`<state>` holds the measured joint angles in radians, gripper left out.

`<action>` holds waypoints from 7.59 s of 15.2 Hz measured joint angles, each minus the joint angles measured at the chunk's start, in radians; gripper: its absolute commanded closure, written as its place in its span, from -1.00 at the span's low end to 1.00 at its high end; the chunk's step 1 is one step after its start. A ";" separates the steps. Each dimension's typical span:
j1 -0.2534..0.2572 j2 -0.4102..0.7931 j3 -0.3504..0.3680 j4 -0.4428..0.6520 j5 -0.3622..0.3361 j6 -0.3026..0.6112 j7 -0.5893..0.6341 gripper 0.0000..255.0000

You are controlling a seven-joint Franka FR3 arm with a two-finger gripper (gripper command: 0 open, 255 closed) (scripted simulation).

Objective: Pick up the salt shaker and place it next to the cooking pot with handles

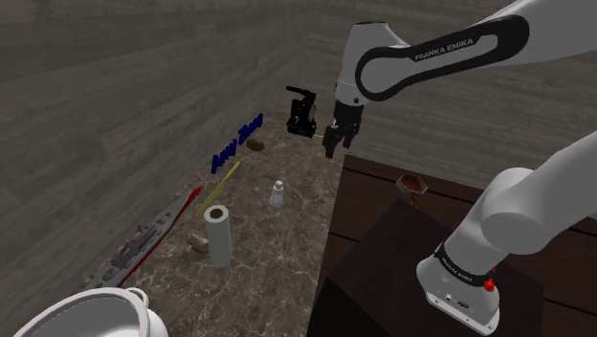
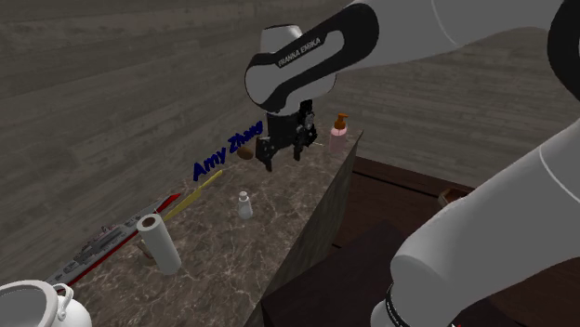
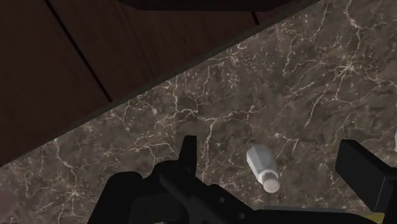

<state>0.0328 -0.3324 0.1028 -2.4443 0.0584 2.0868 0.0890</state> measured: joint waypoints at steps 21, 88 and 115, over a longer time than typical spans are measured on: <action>0.044 0.750 0.029 0.376 -0.030 0.422 0.080 -1.00; 0.031 0.474 0.041 0.538 -0.001 -0.013 0.085 1.00; 0.353 0.625 0.238 0.768 -0.112 -0.076 0.636 1.00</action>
<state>0.3860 0.2925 0.3407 -1.6761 -0.0535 2.0107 0.7251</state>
